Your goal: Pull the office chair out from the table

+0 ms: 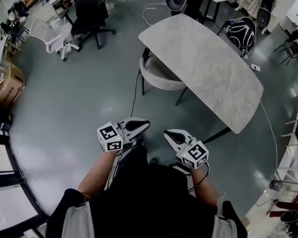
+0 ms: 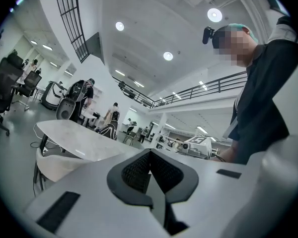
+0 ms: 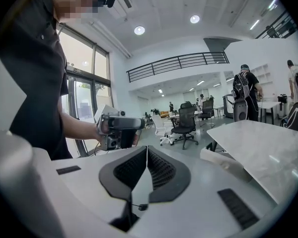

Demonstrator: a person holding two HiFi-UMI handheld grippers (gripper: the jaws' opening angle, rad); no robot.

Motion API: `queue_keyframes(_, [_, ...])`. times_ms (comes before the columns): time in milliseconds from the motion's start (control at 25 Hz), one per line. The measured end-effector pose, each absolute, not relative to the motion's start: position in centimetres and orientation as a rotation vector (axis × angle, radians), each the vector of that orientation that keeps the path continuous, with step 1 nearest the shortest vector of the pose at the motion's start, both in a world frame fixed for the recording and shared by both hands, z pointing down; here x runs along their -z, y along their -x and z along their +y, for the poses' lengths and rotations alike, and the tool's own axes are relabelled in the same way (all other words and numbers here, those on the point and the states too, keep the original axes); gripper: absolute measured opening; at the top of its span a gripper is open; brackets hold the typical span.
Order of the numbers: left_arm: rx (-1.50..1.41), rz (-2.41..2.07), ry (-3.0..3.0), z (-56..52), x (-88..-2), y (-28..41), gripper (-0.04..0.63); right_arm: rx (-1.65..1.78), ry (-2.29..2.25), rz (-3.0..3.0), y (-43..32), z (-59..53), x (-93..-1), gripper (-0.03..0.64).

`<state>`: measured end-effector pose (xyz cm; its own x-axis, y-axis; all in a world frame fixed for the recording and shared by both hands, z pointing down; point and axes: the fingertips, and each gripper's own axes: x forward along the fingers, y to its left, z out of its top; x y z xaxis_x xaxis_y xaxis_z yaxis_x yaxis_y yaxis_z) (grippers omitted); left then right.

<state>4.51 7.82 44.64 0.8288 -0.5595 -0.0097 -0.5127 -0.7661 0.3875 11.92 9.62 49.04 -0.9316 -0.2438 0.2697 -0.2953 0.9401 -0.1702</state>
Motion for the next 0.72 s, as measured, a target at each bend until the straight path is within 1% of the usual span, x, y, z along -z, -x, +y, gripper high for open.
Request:
queue_keyframes(240, [0.179, -0.788, -2.655, 2.6, -44.3, -0.9, 0.012, -0.266, -0.412, -2.827, -8.2, 4.0, -48.7, 0.021])
queue_keyframes(520, [0.173, -0.774, -2.672, -2.9, -43.9, 6.2, 0.012, -0.227, -0.472, -2.83, -1.8, -2.3, -47.3, 0.021])
queue_keyframes(720, [0.16, -0.725, -2.681, -6.6, -44.7, 8.4, 0.012, -0.245, -0.522, -2.822, 0.2, -5.3, -47.0, 0.021])
